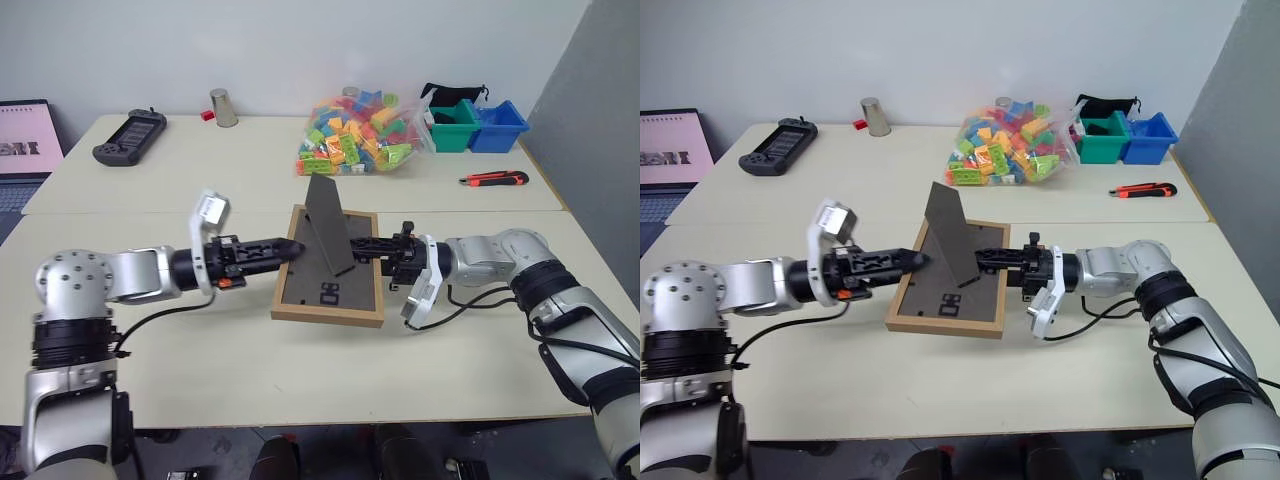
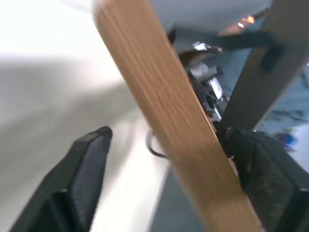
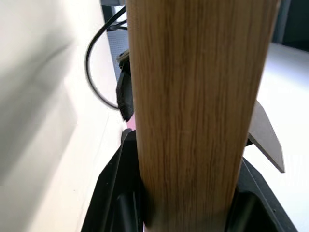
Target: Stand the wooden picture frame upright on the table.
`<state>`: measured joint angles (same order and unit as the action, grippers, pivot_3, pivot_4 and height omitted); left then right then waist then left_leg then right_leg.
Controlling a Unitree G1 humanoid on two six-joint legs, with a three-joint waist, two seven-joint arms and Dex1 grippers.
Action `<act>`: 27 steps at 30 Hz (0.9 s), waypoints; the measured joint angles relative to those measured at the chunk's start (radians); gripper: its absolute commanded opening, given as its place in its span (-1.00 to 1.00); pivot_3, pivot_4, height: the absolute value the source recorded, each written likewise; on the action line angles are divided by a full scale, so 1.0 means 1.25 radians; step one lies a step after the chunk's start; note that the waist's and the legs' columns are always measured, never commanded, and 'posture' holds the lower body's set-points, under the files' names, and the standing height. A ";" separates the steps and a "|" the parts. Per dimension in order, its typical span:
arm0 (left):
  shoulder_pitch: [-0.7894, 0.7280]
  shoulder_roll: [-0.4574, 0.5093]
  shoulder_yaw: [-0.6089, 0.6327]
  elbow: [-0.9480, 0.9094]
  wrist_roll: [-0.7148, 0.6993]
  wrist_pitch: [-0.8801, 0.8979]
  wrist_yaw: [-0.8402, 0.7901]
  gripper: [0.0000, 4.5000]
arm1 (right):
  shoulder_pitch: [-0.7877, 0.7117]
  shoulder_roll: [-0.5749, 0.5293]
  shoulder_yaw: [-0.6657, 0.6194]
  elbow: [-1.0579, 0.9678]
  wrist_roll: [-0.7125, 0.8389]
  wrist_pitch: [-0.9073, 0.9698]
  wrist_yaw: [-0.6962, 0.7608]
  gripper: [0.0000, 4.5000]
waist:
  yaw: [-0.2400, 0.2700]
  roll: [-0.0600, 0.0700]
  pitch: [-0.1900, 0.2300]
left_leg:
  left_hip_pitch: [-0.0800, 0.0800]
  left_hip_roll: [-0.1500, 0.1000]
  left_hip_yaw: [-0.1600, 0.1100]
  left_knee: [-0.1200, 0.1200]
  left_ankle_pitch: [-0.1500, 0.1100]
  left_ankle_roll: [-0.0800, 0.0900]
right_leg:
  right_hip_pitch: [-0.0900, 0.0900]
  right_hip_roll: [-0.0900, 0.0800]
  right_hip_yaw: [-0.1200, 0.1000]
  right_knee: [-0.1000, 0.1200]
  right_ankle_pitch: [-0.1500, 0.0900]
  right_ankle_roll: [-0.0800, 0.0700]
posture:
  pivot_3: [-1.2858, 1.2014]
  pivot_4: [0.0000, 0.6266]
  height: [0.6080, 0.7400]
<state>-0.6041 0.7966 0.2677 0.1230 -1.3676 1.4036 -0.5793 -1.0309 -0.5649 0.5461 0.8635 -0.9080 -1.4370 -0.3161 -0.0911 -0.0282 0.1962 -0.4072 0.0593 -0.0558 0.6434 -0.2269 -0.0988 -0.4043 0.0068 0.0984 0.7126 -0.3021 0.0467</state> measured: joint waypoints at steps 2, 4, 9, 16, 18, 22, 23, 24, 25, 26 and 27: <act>0.031 0.031 0.036 -0.020 0.042 -0.046 -0.008 0.97 | 0.000 0.006 0.024 0.066 0.117 -0.008 0.081 -0.39 | -0.001 0.000 0.000 | 0.000 0.001 0.000 0.000 -0.001 0.002 | 0.000 0.000 0.000 0.000 0.000 0.000 | 0.03 -0.52 1.00; 0.096 0.071 0.095 -0.089 0.085 -0.100 -0.013 0.97 | 0.024 0.031 0.048 0.100 0.325 0.038 0.235 -0.39 | -0.008 -0.002 0.001 | 0.000 0.002 0.001 -0.001 -0.001 0.002 | 0.000 0.000 0.000 -0.001 0.000 0.000 | 0.03 -0.52 1.00; 0.240 0.079 0.151 -0.306 0.143 -0.176 -0.005 0.97 | 0.095 0.130 0.016 -0.009 0.780 0.386 0.651 -0.39 | -0.010 -0.001 0.001 | 0.001 0.003 0.002 0.000 -0.001 0.002 | 0.002 -0.001 -0.001 0.000 0.000 0.000 | 0.03 -0.52 1.00; 0.397 -0.047 0.121 -0.548 0.250 -0.303 0.101 0.97 | 0.010 0.306 -0.193 -0.039 1.099 1.019 0.886 -0.39 | 0.010 -0.001 0.001 | 0.000 0.003 -0.001 0.000 -0.002 0.002 | 0.001 0.001 -0.002 0.000 0.000 0.000 | 0.03 -0.52 1.00; 0.421 -0.046 0.092 -0.582 0.350 -0.376 0.126 0.97 | -0.008 0.343 -0.234 -0.001 1.105 1.086 0.897 -0.39 | 0.015 -0.001 0.000 | 0.000 0.002 0.001 0.000 -0.002 0.003 | 0.001 0.001 -0.001 -0.001 0.000 -0.001 | 0.03 -0.52 1.00; 0.453 -0.078 0.034 -0.584 0.476 -0.458 0.158 0.97 | -0.002 0.378 -0.270 0.064 1.082 1.108 0.893 -0.39 | 0.020 -0.001 0.001 | -0.002 0.002 0.001 -0.001 -0.002 0.003 | -0.001 0.001 -0.001 -0.003 0.000 -0.001 | 0.03 -0.52 1.00; 0.454 -0.087 0.023 -0.582 0.502 -0.478 0.164 0.97 | 0.005 0.385 -0.272 0.084 1.062 1.106 0.891 -0.39 | 0.021 -0.002 0.000 | -0.002 0.003 0.001 -0.001 -0.002 0.003 | -0.001 0.001 -0.001 -0.003 0.000 -0.001 | 0.03 -0.52 1.00; 0.452 -0.094 0.021 -0.582 0.519 -0.492 0.170 0.97 | 0.013 0.393 -0.277 0.100 1.048 1.106 0.892 -0.39 | 0.021 -0.002 0.000 | -0.002 0.003 0.001 -0.001 -0.002 0.003 | -0.001 0.001 -0.001 -0.003 0.000 -0.001 | 0.03 -0.52 1.00; 0.452 -0.096 0.021 -0.582 0.528 -0.502 0.173 0.97 | 0.022 0.399 -0.288 0.103 1.044 1.100 0.893 -0.39 | 0.022 -0.002 0.001 | -0.002 0.003 0.001 -0.001 -0.002 0.003 | -0.001 0.001 -0.001 -0.003 0.000 -0.001 | 0.03 -0.52 1.00; 0.452 -0.100 0.021 -0.580 0.539 -0.514 0.173 0.97 | 0.024 0.404 -0.299 0.111 1.033 1.091 0.897 -0.39 | 0.022 -0.001 0.000 | -0.002 0.003 0.002 -0.001 -0.002 0.003 | -0.001 0.001 -0.001 -0.003 0.000 -0.001 | 0.03 -0.52 1.00; 0.451 -0.102 0.021 -0.579 0.545 -0.519 0.173 0.99 | 0.024 0.405 -0.303 0.113 1.026 1.086 0.898 -0.25 | 0.022 -0.001 0.000 | -0.002 0.003 0.002 -0.001 -0.002 0.003 | -0.001 0.001 -0.001 -0.003 0.000 -0.001 | 0.03 -0.52 1.00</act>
<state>-0.0401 0.6697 0.2939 -0.6001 -0.6865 0.7553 -0.3628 -1.0015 -0.0588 0.1671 1.0051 0.3747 -0.0792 0.8060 -0.0637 -0.0300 0.1968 -0.4097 0.0628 -0.0537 0.6427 -0.2291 -0.0957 -0.4056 0.0079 0.0967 0.7088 -0.3023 0.0461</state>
